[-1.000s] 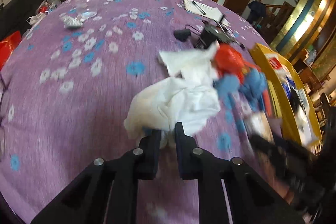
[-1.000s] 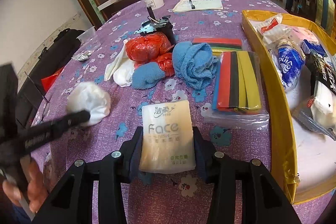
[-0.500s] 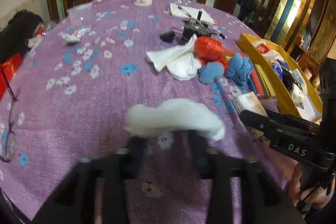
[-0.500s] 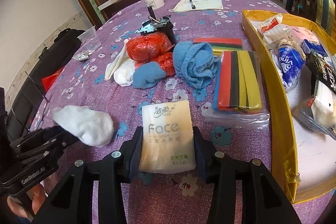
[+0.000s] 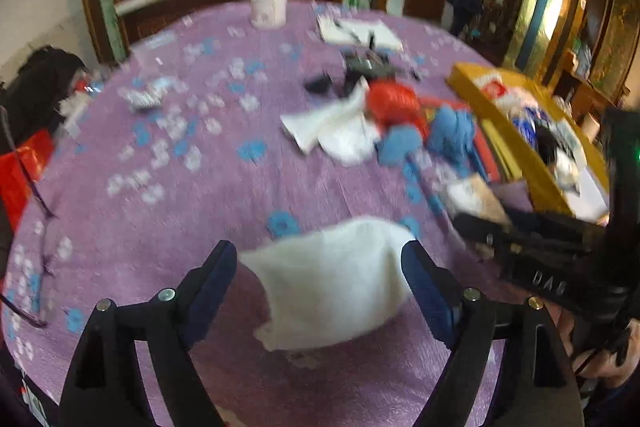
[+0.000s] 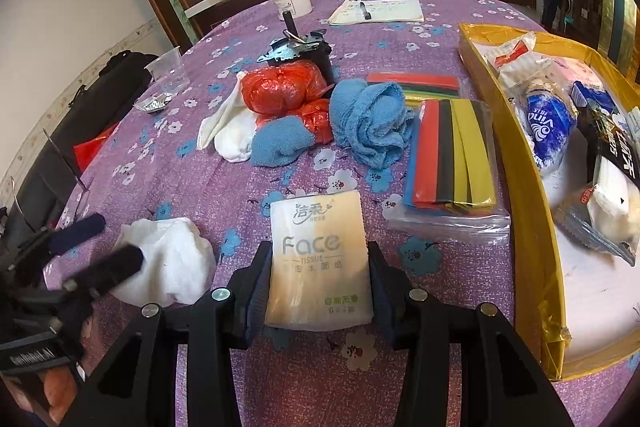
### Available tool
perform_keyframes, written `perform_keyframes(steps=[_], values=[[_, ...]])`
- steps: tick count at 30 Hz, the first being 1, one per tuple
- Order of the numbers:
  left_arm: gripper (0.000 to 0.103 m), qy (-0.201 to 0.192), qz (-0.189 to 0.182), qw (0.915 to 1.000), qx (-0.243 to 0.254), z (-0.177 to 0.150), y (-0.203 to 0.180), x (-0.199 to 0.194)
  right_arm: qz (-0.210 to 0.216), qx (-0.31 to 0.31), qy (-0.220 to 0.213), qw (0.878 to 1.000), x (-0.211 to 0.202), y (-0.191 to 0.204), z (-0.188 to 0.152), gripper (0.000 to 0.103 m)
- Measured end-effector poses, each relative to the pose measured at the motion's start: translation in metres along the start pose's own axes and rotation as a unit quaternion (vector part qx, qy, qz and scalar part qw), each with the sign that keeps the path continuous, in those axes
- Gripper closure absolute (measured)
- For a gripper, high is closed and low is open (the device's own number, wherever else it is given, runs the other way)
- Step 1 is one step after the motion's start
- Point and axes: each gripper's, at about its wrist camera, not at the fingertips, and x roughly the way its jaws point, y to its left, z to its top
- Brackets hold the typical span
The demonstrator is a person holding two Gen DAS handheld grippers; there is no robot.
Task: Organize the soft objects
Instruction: 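Grasp the white cloth with left gripper while right holds the Face pack, then carry the white cloth and Face pack into the tray with both grippers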
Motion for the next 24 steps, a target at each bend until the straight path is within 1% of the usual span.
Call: perform_keyframes(steps=[3, 4, 5, 6, 7, 8, 9, 11, 14, 19, 24], values=[[0.02, 0.009, 0.013, 0.9997, 0.019, -0.006, -0.009, 0.01, 0.003, 0.002, 0.0, 1.0, 0.0, -0.001, 0.0, 0.054], [0.025, 0.014, 0.012, 0.9996, 0.021, -0.007, -0.011, 0.014, 0.002, 0.001, 0.0, 1.0, 0.0, -0.001, 0.0, 0.054], [0.041, 0.023, 0.01, 0.9994, 0.022, -0.009, -0.013, 0.019, 0.001, 0.001, 0.0, 1.0, 0.001, 0.0, 0.0, 0.054], [0.049, 0.029, 0.007, 0.9993, 0.022, -0.011, -0.013, 0.022, 0.002, 0.002, 0.0, 1.0, 0.001, 0.0, 0.0, 0.054], [0.054, 0.028, 0.001, 0.9994, 0.019, -0.012, -0.013, 0.023, 0.002, 0.002, 0.0, 1.0, 0.001, 0.0, 0.0, 0.054], [0.063, 0.024, 0.0, 0.9996, 0.018, -0.012, -0.014, 0.021, 0.002, 0.002, 0.0, 1.0, 0.001, 0.0, 0.0, 0.054], [0.068, 0.022, -0.004, 0.9995, 0.021, -0.013, -0.015, 0.021, 0.003, 0.003, 0.0, 1.0, 0.001, 0.0, 0.001, 0.054], [0.087, 0.016, -0.009, 0.9997, 0.015, -0.014, -0.016, 0.02, 0.004, 0.004, -0.001, 1.0, 0.0, -0.001, 0.001, 0.054], [0.089, 0.008, -0.022, 0.9997, 0.002, -0.012, -0.013, 0.016, 0.01, 0.01, -0.003, 1.0, 0.0, -0.003, 0.0, 0.054], [0.089, -0.008, -0.049, 0.9987, -0.015, -0.007, -0.005, 0.002, 0.011, 0.012, -0.005, 1.0, -0.002, -0.005, -0.001, 0.054], [0.089, -0.023, -0.058, 0.998, -0.01, -0.003, -0.009, -0.011, 0.006, 0.013, -0.017, 1.0, -0.008, -0.005, -0.001, 0.054]])
